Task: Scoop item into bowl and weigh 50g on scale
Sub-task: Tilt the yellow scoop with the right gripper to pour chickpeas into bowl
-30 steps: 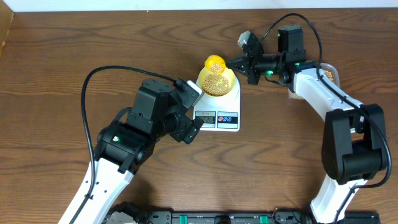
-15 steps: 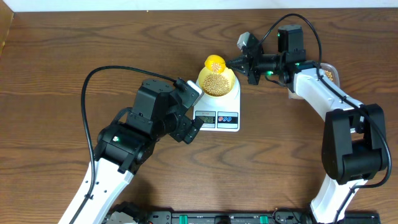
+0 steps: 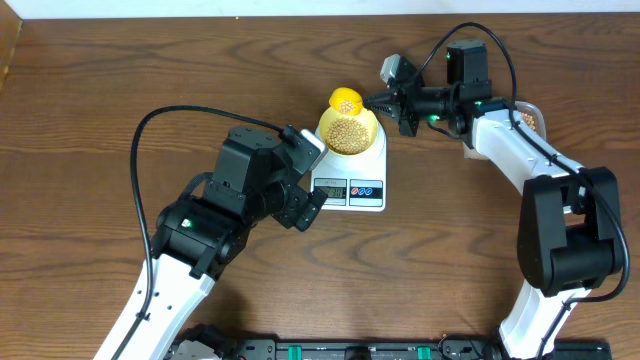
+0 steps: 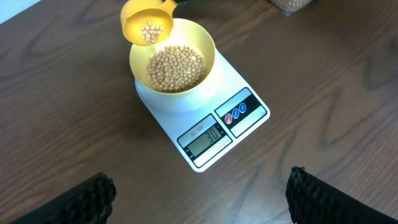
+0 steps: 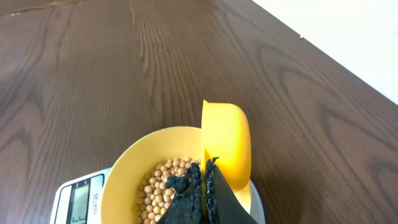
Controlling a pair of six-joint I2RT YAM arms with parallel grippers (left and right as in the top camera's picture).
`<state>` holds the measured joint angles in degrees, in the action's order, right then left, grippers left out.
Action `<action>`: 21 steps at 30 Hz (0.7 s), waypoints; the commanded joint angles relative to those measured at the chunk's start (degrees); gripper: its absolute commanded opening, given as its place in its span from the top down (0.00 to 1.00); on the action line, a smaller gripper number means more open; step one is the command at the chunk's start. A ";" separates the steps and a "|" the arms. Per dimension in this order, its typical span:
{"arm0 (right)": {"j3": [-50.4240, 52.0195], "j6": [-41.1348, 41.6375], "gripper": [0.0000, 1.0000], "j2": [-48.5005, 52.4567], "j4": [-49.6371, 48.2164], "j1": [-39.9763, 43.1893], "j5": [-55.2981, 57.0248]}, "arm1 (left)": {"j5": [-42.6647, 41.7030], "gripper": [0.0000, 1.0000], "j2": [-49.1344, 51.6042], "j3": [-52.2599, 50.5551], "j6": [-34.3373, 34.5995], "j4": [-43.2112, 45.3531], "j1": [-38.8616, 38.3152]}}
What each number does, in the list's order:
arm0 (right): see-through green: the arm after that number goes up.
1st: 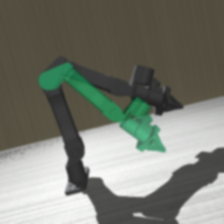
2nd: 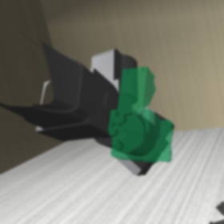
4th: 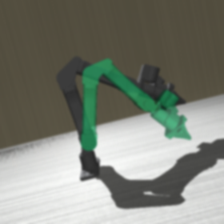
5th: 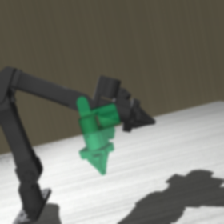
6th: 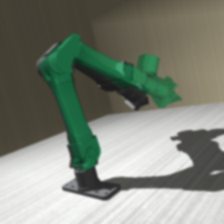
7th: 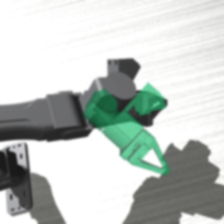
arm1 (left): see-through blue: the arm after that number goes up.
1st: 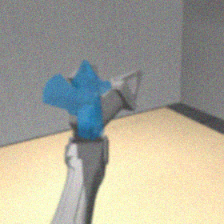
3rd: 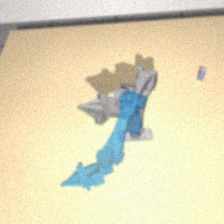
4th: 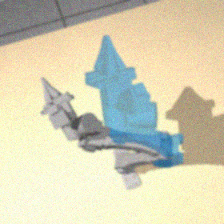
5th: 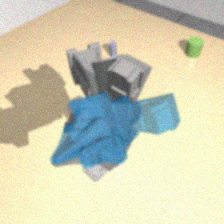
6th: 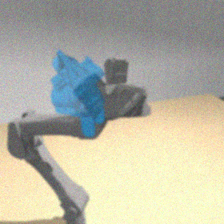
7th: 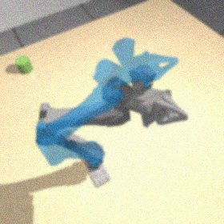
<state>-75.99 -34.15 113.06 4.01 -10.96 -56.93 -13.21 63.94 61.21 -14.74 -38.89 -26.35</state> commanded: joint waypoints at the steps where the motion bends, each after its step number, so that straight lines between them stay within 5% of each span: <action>1: 0.15 -2.45 0.99 0.46 0.07 -0.37 -0.35 | 0.17 0.10 -0.61 0.24 0.90 0.13 0.31; 21: 0.15 -9.88 0.99 0.46 0.07 -0.37 -0.39 | 0.17 0.10 -0.61 0.24 0.90 0.13 0.31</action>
<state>-75.99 -41.98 113.03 3.99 -10.96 -56.93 -13.21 63.94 61.21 -14.74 -38.89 -26.35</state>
